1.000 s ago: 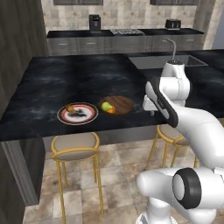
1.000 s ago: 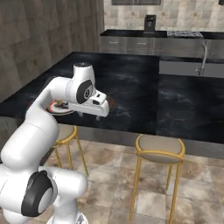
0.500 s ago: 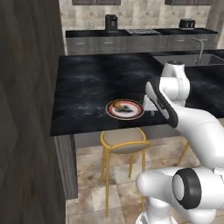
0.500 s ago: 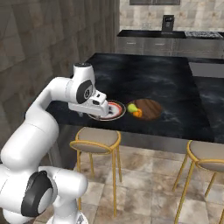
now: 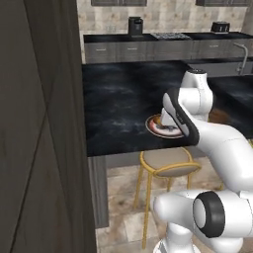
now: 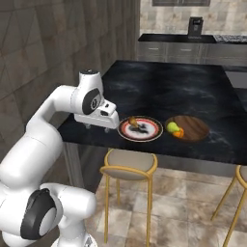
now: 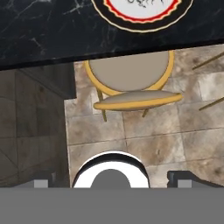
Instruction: Take the fruits from the plate on the dining counter and place two fruits in each bowl.
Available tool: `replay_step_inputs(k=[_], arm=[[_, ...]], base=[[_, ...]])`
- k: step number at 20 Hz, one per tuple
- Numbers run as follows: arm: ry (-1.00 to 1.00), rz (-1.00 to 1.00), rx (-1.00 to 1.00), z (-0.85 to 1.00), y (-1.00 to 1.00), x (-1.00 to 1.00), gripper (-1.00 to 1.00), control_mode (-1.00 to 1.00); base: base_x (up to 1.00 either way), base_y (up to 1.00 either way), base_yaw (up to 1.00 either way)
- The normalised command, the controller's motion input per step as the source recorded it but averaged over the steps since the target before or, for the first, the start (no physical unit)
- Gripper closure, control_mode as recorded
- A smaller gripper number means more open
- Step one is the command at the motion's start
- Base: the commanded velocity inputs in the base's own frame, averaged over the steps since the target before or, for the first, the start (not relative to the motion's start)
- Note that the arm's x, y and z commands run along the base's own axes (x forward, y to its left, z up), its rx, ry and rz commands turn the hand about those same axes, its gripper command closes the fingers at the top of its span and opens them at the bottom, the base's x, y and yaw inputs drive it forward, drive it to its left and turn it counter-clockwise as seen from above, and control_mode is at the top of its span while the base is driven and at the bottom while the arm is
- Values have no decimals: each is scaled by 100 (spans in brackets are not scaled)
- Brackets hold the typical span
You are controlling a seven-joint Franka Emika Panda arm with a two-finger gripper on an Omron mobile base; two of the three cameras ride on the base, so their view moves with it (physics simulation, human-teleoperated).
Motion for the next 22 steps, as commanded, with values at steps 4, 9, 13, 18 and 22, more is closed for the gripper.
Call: replay_step_inputs(k=[4,9,13,18,22], arm=[[0,0,0,0,0,0,-100,100],[0,0,0,0,0,0,-100,100],[0,0,0,0,0,0,-100,100],[0,0,0,0,0,0,-100,100],[1,0,0,0,0,38,-100,-100]], base=[[54,5,0],[57,0,0],[57,0,0],[60,0,0],[32,0,0]])
